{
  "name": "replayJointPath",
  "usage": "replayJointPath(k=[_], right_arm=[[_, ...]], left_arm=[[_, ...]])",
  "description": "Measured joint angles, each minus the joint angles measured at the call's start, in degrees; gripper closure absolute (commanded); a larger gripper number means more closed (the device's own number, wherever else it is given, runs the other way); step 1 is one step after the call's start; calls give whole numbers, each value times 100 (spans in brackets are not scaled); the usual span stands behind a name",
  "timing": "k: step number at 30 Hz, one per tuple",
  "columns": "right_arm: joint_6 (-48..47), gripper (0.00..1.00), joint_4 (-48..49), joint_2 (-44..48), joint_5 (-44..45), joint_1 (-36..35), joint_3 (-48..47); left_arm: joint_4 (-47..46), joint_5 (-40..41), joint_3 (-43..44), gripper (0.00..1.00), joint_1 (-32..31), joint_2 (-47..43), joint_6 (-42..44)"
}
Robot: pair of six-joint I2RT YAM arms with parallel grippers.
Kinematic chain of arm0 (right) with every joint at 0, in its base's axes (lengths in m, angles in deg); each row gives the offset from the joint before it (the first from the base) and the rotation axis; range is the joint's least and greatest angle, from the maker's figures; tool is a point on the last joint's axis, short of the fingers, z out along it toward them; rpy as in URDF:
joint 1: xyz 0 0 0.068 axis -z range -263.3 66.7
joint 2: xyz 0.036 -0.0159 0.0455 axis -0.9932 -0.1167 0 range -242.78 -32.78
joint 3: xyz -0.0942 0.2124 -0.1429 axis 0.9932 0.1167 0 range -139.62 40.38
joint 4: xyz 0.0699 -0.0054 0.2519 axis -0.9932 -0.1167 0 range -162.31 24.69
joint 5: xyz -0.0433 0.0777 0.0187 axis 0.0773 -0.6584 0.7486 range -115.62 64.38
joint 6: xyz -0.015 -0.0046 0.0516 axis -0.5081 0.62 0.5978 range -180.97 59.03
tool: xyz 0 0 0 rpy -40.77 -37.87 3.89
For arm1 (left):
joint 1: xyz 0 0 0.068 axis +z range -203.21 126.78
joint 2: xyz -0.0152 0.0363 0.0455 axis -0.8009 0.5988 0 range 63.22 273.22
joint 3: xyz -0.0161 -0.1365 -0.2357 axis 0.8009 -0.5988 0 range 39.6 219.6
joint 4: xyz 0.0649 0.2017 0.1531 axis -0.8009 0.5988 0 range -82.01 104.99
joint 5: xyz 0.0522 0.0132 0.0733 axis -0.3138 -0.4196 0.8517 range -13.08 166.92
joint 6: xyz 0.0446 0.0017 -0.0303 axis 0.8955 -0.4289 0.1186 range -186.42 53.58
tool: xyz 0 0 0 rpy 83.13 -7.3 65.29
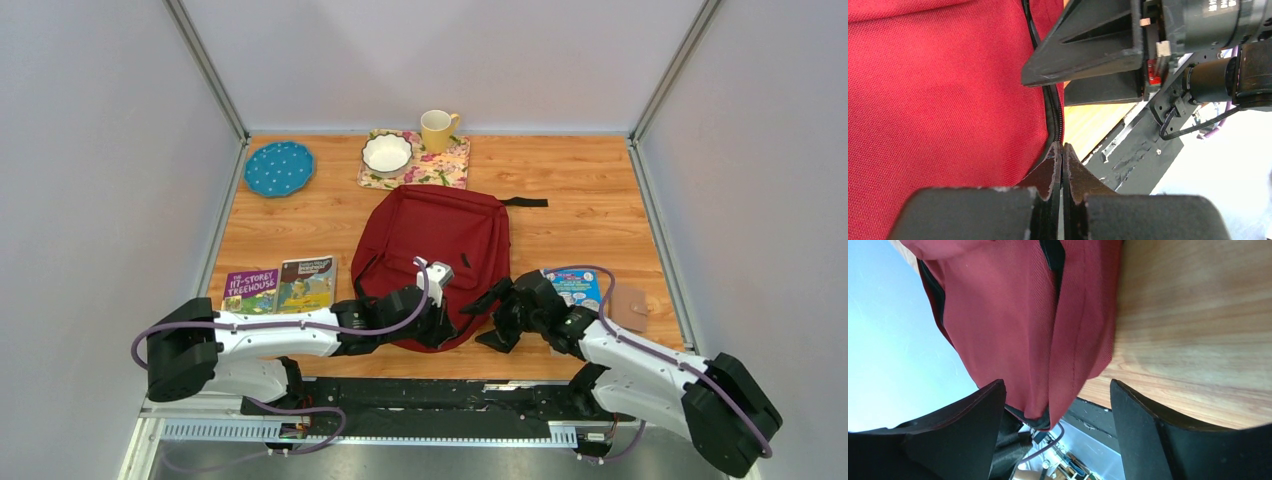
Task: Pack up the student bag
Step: Unzip the student bag at the center of the board.
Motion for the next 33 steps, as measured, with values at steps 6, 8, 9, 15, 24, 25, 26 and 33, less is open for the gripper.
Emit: replayJointPath(k=[6, 8, 9, 15, 24, 25, 26, 33], right_arm=[[105, 45, 490, -739, -13, 0, -168], [114, 65, 625, -973, -22, 0, -195], [107, 70, 691, -1082, -26, 0, -201], [42, 100, 922, -1292, 66, 2, -214], [-625, 100, 610, -1032, 282, 208, -216], [-708, 100, 584, -1021, 282, 236, -216], [-807, 100, 564, -1012, 282, 258, -216], [-1569, 100, 356, -999, 321, 400, -247]], left_arm=[[11, 92, -26, 100, 0, -179, 94], [13, 92, -39, 100, 0, -234, 127], [13, 90, -44, 100, 0, -247, 140], [131, 142, -153, 100, -4, -337, 138], [1067, 1193, -1126, 100, -4, -1716, -85], [1189, 1351, -1193, 100, -4, -1910, -103], [1294, 1484, -1246, 100, -4, -2081, -103], [2120, 2446, -1296, 100, -2, -2855, -96]])
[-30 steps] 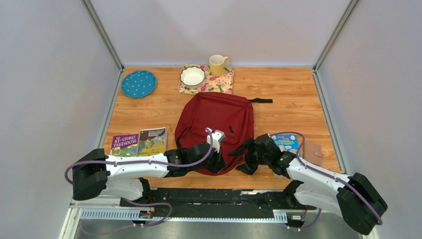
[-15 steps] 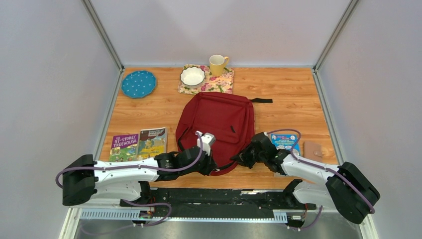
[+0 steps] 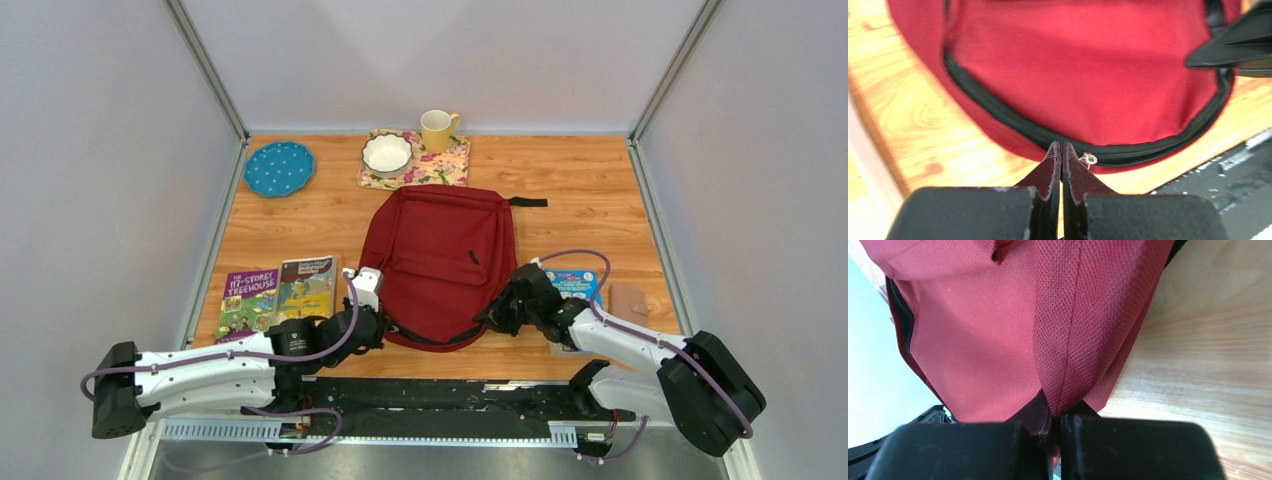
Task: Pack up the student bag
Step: Unzip the student bag at the center of the board.
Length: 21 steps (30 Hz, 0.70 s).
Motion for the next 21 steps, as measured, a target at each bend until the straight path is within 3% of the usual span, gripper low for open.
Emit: replayJointPath(k=[6, 11, 17, 19, 20, 21], right_arm=[[-791, 100, -313, 11, -122, 295, -214], [-1746, 100, -782, -94, -111, 363, -745], [-2942, 100, -1252, -592, -155, 380, -1432], [-3276, 92, -1373, -807, -173, 407, -1611], [-3377, 84, -1399, -896, -179, 435, -1672], [-3506, 71, -1513, -1056, -197, 487, -1818]], left_arm=[[256, 20, 15, 100, 0, 28, 31], [-7, -651, 87, 100, -131, 507, 201], [-374, -1290, 498, 100, -732, 1416, 435], [-564, -1480, 654, 100, -826, 1641, 472], [-691, -1561, 706, 100, -848, 1740, 481], [-802, -1591, 745, 100, -863, 1832, 490]])
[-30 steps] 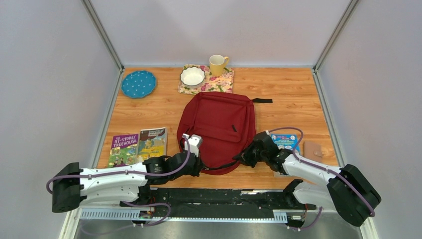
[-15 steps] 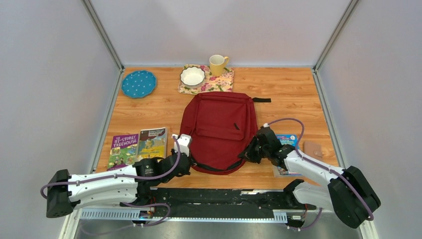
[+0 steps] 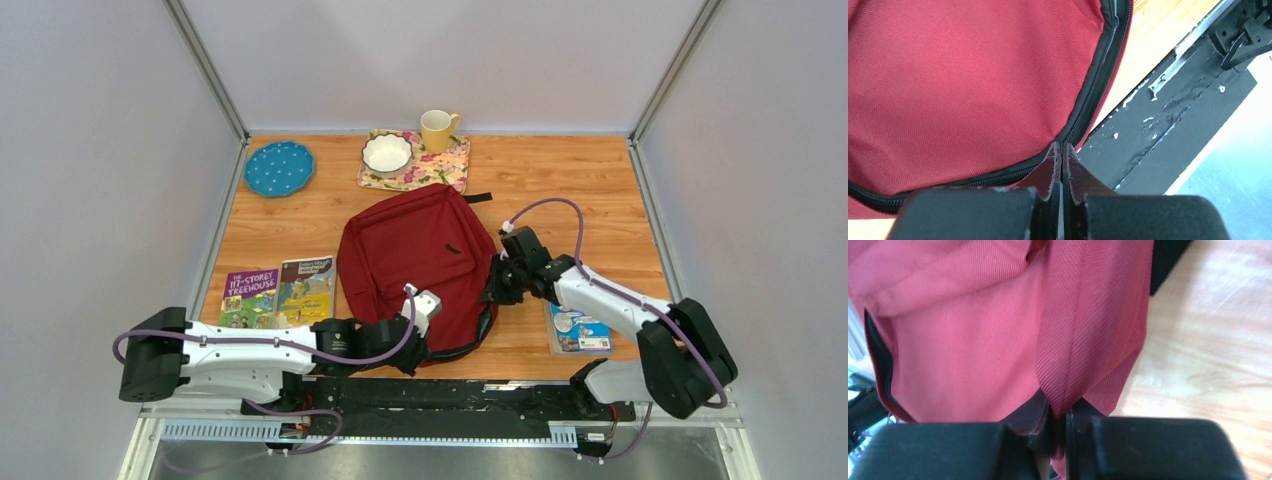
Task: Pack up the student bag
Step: Unzip the student bag at the center of the board.
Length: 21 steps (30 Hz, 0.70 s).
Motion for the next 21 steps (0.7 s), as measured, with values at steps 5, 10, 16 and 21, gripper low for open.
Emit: replayJointPath(k=[5, 10, 16, 21], right_arm=[[-398, 23, -433, -389, 76, 341, -581], [-402, 19, -914, 664, 393, 483, -413], [605, 15, -1049, 2861, -2, 479, 605], [1899, 15, -817, 3646, -535, 260, 1799]], left_arm=[[-234, 105, 210, 100, 0, 468, 2], [-345, 280, 339, 100, 0, 621, 0], [-509, 407, 339, 100, 0, 490, 26], [-584, 417, 339, 100, -2, 426, 87]])
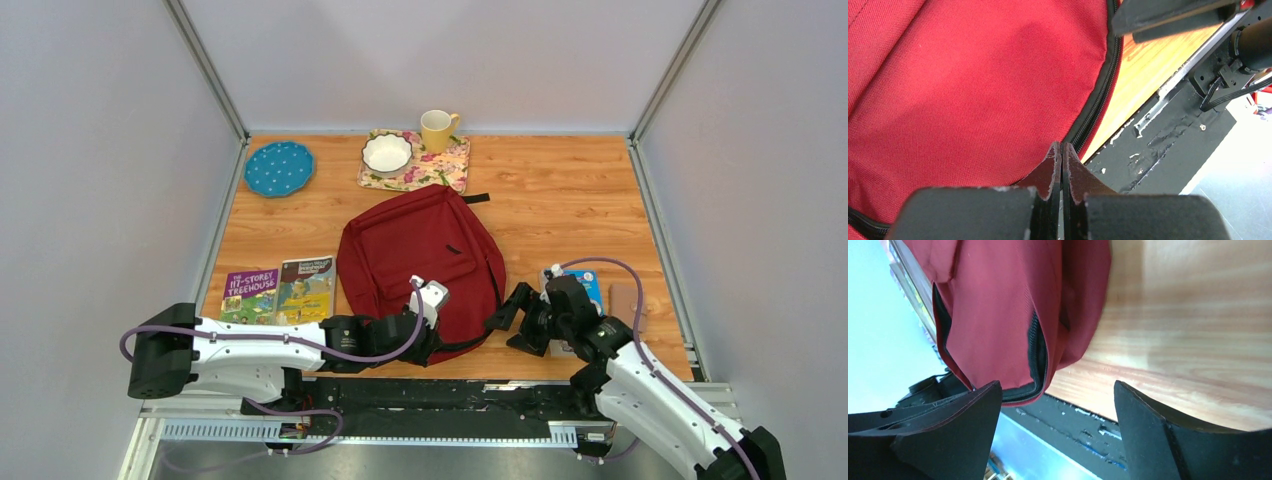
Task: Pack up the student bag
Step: Unzip the student bag at the center of the board.
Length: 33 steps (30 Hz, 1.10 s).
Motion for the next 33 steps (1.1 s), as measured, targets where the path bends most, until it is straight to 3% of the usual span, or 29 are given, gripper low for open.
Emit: replayJointPath(k=[8, 13, 14, 17, 22, 24, 29, 33], right_arm=[[1700, 14, 721, -66, -57, -887, 313], [2420, 25, 1117, -540, 103, -1167, 352], [2522, 36, 1172, -599, 131, -1189, 372], [2758, 55, 1261, -682, 308, -1222, 382], [2944, 80, 1377, -745, 608, -1222, 385], [2905, 97, 1360, -807, 730, -1228, 385], [2586, 100, 1338, -855, 962, -1067, 382], [2098, 100, 1307, -844, 876, -533, 323]], left_arm=[[-39, 0, 0, 100, 0, 0, 28], [-55, -7, 22, 100, 0, 4, 70], [-55, -11, 31, 100, 0, 4, 79], [-57, -24, 50, 100, 0, 4, 107], [-57, -46, 52, 100, 0, 4, 111], [-55, -46, 52, 100, 0, 4, 111], [22, -4, 31, 100, 0, -96, 96], [409, 343, -107, 100, 0, -426, 2]])
